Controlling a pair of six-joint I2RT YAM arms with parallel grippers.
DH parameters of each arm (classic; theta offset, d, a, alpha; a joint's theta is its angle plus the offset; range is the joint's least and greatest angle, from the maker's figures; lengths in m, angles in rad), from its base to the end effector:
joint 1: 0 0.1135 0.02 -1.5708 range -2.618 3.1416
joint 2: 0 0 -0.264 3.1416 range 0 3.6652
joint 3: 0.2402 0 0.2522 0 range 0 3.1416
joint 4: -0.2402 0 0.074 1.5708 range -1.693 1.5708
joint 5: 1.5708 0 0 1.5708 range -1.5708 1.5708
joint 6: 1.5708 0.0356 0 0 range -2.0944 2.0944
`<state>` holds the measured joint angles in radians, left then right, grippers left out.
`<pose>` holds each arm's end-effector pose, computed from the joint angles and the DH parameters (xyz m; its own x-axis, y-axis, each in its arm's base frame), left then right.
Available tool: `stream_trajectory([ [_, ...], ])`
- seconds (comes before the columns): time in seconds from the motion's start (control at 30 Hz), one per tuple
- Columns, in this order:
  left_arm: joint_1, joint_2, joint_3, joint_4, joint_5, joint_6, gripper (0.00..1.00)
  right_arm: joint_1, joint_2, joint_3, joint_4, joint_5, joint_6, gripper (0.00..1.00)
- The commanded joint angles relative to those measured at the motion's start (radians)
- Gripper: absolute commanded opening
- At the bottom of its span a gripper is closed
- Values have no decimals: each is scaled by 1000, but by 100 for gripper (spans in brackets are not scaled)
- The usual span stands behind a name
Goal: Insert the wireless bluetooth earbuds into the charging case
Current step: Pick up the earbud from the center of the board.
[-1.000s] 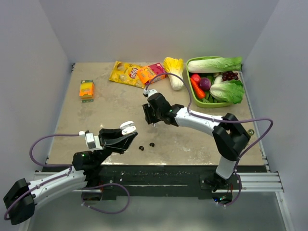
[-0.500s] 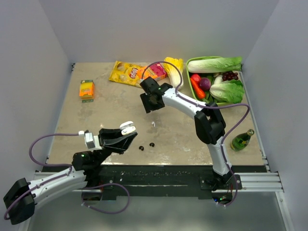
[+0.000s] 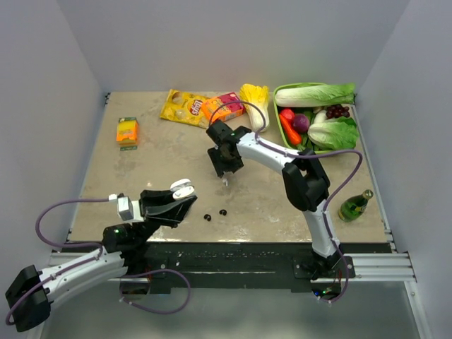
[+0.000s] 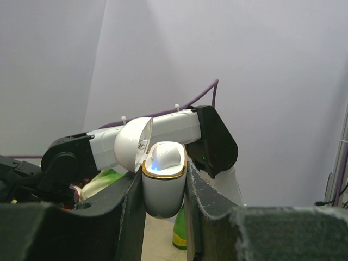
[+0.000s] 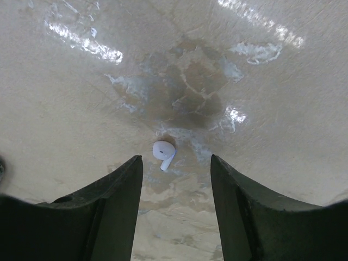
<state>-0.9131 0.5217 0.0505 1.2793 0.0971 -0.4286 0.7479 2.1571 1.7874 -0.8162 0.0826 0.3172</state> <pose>0.0659 -0.0909 0.2664 0.0576 -0.7512 -0.6575 0.9373 0.2674 -0.2234 0.3372 0.3088 0.1994 -0.8499 -0.3644 -0.3806 -0.4104 0.9108 0.0444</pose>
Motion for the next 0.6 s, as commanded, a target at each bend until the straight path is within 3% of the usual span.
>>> stream_trajectory([
  [0.0,-7,-9,-186,87,1,-19,0,18,4,-6,3,-37,19,55],
  [0.57,-9,0,-198,103,1,-35,0,22,50,-49,31,-52,23,50],
])
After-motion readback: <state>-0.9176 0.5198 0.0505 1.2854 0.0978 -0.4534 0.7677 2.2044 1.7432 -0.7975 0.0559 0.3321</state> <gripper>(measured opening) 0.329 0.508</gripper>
